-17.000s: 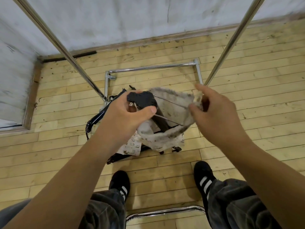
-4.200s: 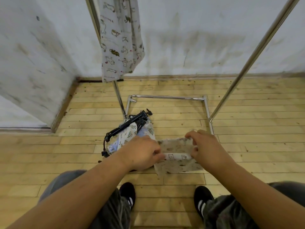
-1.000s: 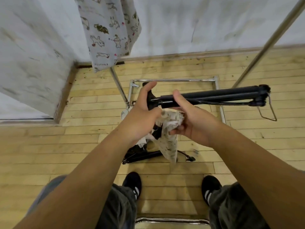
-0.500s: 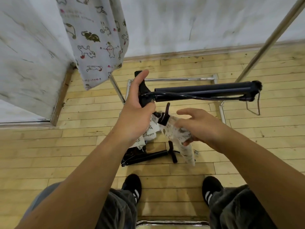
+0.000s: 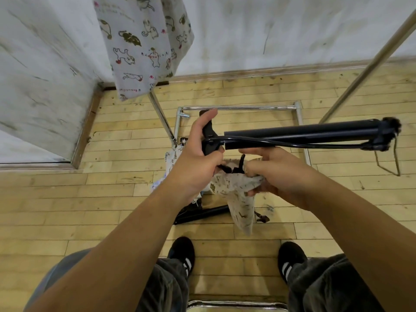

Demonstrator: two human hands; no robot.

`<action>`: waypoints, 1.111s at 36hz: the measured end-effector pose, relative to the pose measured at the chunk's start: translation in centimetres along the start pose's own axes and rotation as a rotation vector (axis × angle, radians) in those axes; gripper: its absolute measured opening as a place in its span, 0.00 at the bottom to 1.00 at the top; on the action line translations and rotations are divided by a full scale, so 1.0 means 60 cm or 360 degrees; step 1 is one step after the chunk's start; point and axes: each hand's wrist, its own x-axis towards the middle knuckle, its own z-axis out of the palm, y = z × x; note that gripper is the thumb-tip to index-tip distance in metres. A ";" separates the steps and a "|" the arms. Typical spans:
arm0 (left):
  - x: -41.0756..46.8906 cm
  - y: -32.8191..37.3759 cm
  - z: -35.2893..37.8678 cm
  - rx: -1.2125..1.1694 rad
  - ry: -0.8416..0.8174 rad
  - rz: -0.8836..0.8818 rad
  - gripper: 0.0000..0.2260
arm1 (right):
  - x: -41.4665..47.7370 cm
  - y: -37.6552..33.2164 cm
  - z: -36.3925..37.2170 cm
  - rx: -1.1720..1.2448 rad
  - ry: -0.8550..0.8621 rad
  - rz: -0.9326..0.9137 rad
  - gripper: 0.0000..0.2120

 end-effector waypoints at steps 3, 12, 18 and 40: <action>0.000 0.001 -0.003 0.0005 -0.0018 -0.0040 0.35 | -0.004 -0.003 0.005 0.0013 0.0032 0.0025 0.28; 0.002 0.006 -0.007 -0.0008 -0.0120 -0.0138 0.39 | -0.018 -0.022 0.000 0.0789 0.0184 0.0031 0.25; 0.002 0.000 -0.005 0.0138 -0.0119 -0.0158 0.37 | -0.015 -0.025 -0.001 0.1000 0.0325 0.0019 0.12; 0.023 -0.046 -0.037 0.1086 -0.0388 -0.0006 0.29 | -0.011 -0.022 -0.009 0.0862 0.0612 -0.0154 0.16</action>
